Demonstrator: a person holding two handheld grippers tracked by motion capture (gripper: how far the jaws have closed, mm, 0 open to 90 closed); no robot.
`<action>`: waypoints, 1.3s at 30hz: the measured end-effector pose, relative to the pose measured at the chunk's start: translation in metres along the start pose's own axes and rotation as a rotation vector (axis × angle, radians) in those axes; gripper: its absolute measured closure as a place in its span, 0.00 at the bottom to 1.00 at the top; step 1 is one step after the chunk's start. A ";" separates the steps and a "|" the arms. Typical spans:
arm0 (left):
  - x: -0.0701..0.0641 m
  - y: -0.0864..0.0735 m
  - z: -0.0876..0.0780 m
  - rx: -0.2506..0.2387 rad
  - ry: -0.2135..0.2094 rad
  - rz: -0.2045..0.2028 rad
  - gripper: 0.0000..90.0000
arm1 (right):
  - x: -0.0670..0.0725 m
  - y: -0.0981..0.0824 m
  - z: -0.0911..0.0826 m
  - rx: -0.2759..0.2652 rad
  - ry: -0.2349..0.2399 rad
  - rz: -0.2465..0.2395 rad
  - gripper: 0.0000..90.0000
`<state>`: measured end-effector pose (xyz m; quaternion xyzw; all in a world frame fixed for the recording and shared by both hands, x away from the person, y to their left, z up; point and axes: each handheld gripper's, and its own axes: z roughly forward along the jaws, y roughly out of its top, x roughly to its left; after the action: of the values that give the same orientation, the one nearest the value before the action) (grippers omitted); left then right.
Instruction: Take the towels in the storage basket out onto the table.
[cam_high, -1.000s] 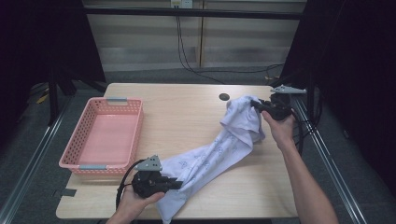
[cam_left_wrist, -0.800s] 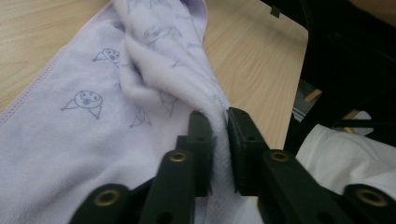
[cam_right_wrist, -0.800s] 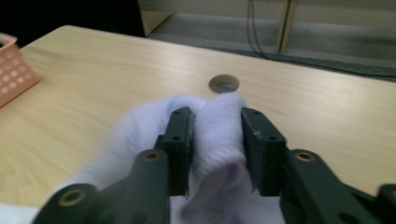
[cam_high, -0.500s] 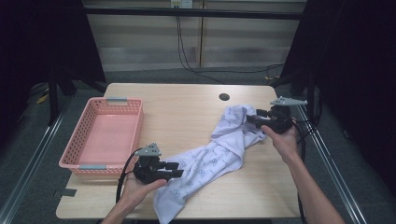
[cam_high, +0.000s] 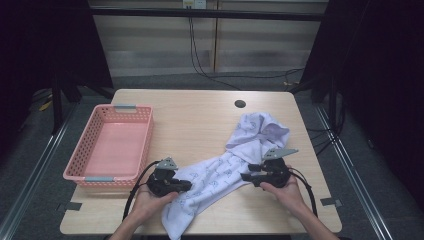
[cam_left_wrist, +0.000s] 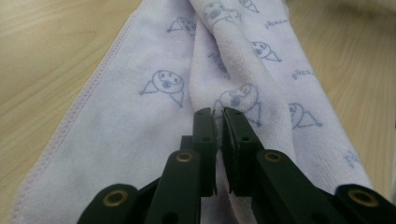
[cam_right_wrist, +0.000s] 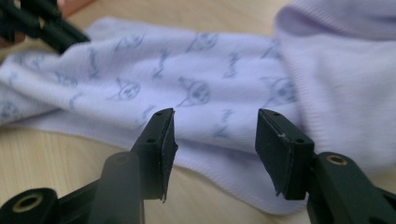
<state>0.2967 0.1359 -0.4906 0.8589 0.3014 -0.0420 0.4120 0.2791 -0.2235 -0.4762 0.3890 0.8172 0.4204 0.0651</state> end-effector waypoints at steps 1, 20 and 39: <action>0.001 0.000 0.000 -0.004 0.012 -0.006 0.87 | 0.002 -0.001 0.005 0.014 0.011 -0.008 0.53; 0.006 -0.007 -0.003 0.026 0.114 -0.006 0.71 | -0.025 -0.010 0.013 0.106 -0.162 -0.121 0.93; -0.026 -0.007 -0.007 -0.007 0.019 0.019 0.76 | -0.070 0.007 -0.027 -0.049 -0.228 0.002 0.74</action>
<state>0.2707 0.1322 -0.4821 0.8605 0.2975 -0.0287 0.4126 0.3197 -0.2862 -0.4694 0.4336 0.7935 0.3931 0.1668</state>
